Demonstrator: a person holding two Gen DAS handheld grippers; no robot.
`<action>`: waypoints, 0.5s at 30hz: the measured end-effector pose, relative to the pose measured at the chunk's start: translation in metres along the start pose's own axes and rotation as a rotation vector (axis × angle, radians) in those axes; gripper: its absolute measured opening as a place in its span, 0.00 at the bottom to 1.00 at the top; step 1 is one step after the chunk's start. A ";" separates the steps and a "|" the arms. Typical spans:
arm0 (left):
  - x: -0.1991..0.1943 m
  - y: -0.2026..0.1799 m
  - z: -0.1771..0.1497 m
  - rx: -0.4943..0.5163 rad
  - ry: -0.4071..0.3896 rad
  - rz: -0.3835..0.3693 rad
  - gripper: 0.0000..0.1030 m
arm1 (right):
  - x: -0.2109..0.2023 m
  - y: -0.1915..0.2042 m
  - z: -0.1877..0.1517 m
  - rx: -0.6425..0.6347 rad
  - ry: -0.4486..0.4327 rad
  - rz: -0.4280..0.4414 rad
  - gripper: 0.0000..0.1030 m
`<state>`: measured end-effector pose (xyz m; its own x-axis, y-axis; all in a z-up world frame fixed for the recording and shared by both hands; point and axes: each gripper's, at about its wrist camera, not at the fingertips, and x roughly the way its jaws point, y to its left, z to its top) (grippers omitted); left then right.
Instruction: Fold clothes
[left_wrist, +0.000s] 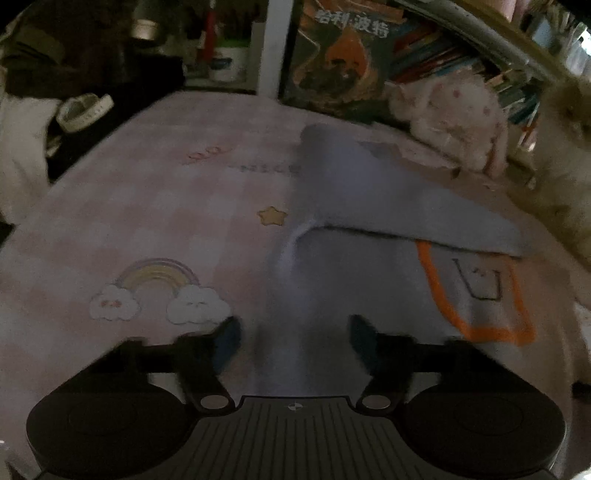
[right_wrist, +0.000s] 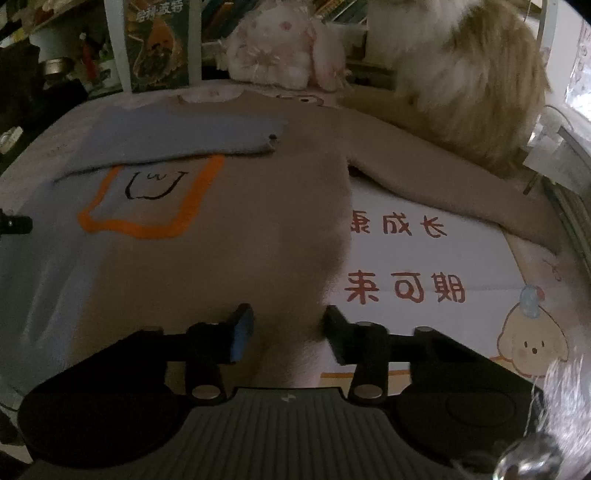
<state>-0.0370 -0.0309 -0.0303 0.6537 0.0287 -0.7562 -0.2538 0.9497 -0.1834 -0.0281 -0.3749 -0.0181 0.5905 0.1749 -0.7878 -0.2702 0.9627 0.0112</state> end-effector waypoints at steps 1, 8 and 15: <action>0.001 0.001 0.001 0.000 0.005 -0.017 0.18 | 0.000 0.002 0.000 0.016 0.001 0.000 0.23; 0.000 0.016 0.006 0.015 -0.013 -0.065 0.05 | 0.001 0.018 0.003 0.062 0.010 -0.026 0.13; 0.000 0.064 0.025 -0.009 -0.037 -0.034 0.05 | 0.008 0.061 0.004 0.039 0.006 0.033 0.13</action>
<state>-0.0356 0.0381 -0.0263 0.6879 0.0076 -0.7258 -0.2366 0.9476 -0.2144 -0.0370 -0.3143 -0.0209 0.5775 0.2060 -0.7900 -0.2595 0.9638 0.0616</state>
